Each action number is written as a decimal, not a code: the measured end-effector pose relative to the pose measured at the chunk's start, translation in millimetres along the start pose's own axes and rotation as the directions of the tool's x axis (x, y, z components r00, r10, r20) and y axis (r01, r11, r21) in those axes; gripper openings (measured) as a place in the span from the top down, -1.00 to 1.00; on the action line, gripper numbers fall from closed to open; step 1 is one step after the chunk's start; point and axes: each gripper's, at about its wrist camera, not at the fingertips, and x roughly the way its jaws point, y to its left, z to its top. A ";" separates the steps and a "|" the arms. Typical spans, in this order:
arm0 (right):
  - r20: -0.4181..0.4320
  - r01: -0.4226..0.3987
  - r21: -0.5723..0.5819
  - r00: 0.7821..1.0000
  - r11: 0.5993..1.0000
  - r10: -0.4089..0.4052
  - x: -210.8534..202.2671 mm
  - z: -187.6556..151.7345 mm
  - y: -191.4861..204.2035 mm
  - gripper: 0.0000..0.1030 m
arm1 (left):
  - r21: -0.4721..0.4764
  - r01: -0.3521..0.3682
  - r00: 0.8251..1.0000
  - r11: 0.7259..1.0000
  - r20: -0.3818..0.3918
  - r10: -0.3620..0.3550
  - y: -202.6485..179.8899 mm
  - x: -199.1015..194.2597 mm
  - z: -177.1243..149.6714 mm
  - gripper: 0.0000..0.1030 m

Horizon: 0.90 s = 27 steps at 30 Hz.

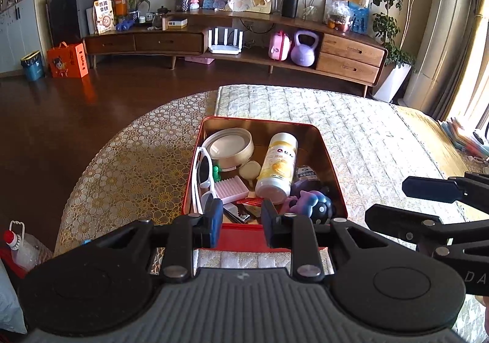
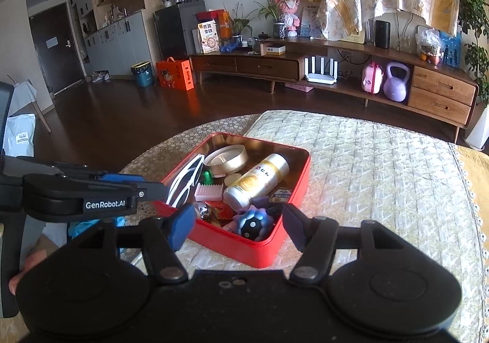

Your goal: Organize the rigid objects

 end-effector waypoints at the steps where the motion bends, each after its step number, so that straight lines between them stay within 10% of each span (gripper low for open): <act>1: 0.007 -0.003 -0.002 1.000 1.000 0.003 -4.0 -0.6 0.2 -0.29 | 0.005 -0.004 1.000 1.000 0.007 0.004 -1.5 -3.7 -0.7 0.43; 6: 0.042 -0.019 0.006 0.999 1.000 0.018 -23.5 -4.5 -1.2 -0.50 | 0.002 -0.002 0.998 1.000 0.070 0.002 -7.8 -24.6 -5.5 -0.53; 14: 0.108 -0.029 0.003 0.994 1.000 0.029 -54.8 -17.2 -6.2 -0.97 | 0.008 0.019 0.996 1.000 0.088 -0.020 -22.0 -47.4 -9.2 -0.64; 27: 0.155 -0.010 0.058 0.988 0.998 0.001 -84.9 -35.5 -24.7 -1.00 | 0.024 0.073 0.994 0.997 0.086 -0.075 -46.5 -65.5 -26.4 -1.00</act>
